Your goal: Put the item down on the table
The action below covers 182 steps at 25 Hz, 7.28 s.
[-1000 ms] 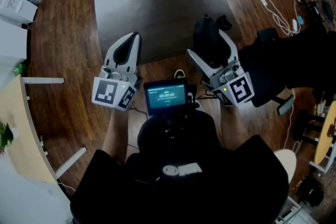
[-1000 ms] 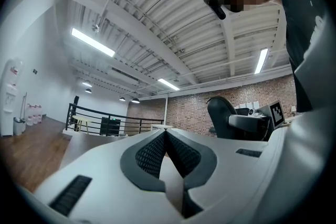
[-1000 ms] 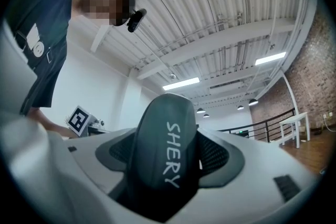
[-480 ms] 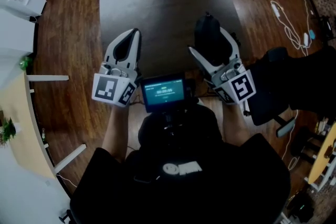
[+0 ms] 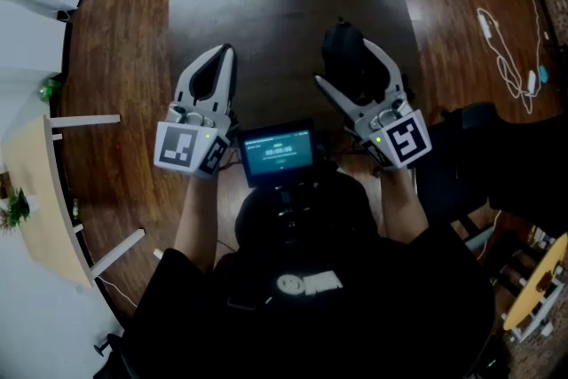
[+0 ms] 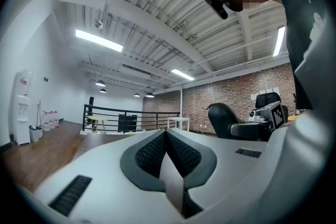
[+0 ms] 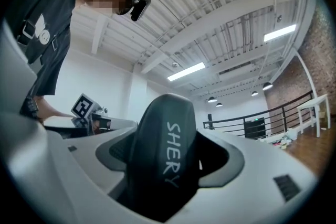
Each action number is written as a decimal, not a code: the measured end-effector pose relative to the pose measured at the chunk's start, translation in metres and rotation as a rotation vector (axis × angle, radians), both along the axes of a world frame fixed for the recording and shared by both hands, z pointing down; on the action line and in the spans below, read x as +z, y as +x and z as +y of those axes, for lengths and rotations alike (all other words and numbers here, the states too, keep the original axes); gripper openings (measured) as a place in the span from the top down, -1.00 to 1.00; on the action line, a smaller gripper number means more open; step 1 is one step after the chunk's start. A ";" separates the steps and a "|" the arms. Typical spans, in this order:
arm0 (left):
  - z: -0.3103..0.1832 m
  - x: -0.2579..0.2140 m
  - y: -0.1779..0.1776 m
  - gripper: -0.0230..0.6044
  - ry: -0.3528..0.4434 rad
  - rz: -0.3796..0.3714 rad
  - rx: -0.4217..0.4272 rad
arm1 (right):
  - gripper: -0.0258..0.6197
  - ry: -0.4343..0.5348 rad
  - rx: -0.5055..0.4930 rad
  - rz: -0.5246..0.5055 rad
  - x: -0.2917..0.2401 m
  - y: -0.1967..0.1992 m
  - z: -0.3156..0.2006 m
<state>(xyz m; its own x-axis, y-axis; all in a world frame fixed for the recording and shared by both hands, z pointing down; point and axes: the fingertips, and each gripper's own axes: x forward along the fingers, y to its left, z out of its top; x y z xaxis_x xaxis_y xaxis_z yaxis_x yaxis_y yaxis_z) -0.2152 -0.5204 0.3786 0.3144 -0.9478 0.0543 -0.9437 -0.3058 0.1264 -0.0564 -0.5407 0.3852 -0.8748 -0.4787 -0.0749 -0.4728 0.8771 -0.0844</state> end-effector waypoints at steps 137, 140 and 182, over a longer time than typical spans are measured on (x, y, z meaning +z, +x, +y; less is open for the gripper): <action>0.576 -0.072 0.124 0.95 0.195 0.009 0.140 | 0.91 0.274 0.207 -0.045 -0.114 0.082 0.607; 0.599 -0.071 0.137 0.95 0.190 0.018 0.157 | 0.91 0.274 0.224 -0.041 -0.117 0.094 0.631; 0.759 -0.099 0.236 0.95 0.211 -0.026 0.159 | 0.91 0.277 0.266 -0.051 -0.126 0.176 0.784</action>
